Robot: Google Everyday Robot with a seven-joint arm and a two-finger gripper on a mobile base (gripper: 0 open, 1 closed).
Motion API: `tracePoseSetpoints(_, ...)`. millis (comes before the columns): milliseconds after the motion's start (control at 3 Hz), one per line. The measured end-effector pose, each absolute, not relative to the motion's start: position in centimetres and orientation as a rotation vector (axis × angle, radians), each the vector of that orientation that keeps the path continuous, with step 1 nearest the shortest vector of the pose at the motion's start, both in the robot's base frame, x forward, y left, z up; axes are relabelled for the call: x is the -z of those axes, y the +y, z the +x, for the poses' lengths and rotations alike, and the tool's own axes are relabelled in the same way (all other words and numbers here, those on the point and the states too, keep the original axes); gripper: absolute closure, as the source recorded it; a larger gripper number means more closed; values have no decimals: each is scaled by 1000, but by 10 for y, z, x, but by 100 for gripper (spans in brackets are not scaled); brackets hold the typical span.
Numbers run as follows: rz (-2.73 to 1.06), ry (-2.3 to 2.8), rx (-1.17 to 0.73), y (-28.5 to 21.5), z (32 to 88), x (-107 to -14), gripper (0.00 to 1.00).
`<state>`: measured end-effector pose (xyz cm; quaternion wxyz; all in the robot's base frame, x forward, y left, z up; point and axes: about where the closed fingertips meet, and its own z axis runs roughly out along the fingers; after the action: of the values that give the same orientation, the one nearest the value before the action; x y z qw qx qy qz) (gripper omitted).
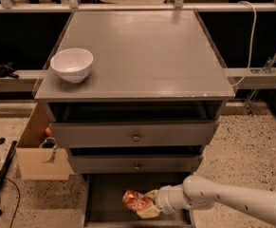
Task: Place coke can into bottom drawer
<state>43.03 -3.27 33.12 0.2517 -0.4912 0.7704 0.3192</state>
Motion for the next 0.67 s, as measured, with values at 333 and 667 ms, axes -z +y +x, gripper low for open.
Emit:
tracePoseSetpoints(333,-1337,2101,-874,-36,447,-306,100)
tracePoseSetpoints(667,-1297,2110,-874,-43,472,-282,100)
